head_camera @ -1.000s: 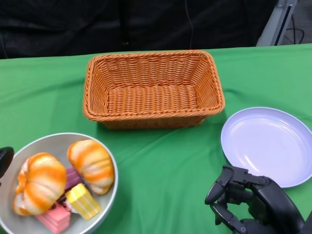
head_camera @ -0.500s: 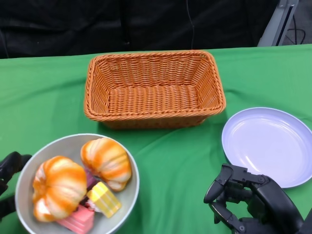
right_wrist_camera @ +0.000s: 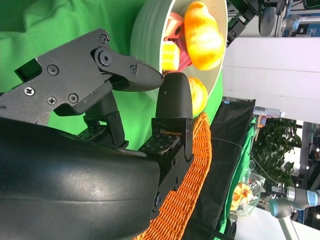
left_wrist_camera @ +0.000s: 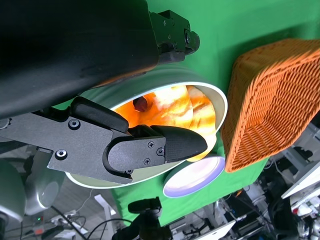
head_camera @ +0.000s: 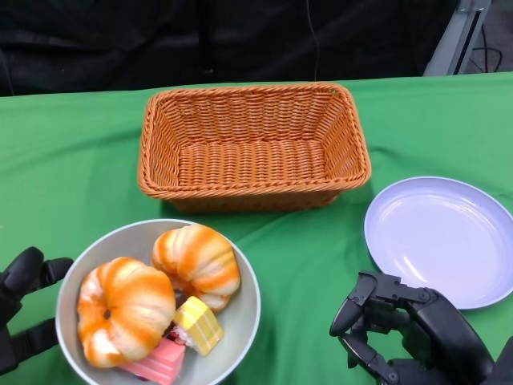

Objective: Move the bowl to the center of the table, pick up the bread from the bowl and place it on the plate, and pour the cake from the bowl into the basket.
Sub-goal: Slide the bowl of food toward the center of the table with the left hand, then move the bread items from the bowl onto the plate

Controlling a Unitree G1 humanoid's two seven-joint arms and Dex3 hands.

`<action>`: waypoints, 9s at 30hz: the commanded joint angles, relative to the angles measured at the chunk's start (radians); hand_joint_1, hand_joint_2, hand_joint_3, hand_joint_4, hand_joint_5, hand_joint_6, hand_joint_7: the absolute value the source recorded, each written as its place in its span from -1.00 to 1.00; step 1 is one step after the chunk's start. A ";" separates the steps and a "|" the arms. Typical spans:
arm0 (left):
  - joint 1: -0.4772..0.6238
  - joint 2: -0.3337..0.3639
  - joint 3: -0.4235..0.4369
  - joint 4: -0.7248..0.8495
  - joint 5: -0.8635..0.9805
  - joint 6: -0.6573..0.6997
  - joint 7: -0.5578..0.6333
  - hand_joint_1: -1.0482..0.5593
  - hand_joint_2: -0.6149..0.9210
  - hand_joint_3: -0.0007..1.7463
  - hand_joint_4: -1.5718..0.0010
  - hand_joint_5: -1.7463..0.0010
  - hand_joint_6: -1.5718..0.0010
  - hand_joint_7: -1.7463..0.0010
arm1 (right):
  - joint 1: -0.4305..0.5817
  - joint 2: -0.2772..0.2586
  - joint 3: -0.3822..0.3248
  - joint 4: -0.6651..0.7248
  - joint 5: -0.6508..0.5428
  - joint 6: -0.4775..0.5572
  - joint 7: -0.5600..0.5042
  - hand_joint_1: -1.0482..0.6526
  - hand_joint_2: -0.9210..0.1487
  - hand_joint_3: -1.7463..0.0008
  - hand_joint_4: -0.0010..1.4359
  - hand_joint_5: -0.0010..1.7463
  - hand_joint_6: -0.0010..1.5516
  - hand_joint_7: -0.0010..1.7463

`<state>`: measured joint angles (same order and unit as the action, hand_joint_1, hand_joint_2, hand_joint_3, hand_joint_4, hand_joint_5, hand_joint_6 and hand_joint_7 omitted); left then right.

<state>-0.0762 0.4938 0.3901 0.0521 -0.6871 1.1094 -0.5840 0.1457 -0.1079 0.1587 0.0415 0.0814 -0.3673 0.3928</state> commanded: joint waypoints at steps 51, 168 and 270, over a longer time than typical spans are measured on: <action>-0.003 -0.286 0.026 -0.114 -0.114 0.032 0.191 -0.51 1.00 -0.33 1.00 1.00 1.00 1.00 | -0.005 -0.005 -0.003 -0.013 -0.003 -0.006 -0.012 0.08 -0.43 0.02 0.00 0.87 -0.11 0.52; -0.029 -0.260 -0.110 0.487 0.476 -1.672 0.208 0.22 0.68 0.01 0.04 -0.67 -0.02 -0.32 | -0.426 0.011 0.439 -0.116 -1.379 0.487 -0.336 -0.79 -1.00 0.77 -0.23 -0.64 -0.44 -1.00; -0.058 -0.242 -0.125 0.581 0.506 -1.741 0.224 0.22 0.66 -0.03 0.02 -0.64 -0.04 -0.27 | -0.516 0.029 0.275 0.193 -0.774 0.158 -0.824 0.08 -0.85 0.98 0.23 0.21 0.46 -0.75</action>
<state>-0.1286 0.2303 0.2651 0.6329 -0.1855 -0.6252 -0.3672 -0.3808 -0.0873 0.4588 0.2581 -0.7320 -0.2050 -0.4530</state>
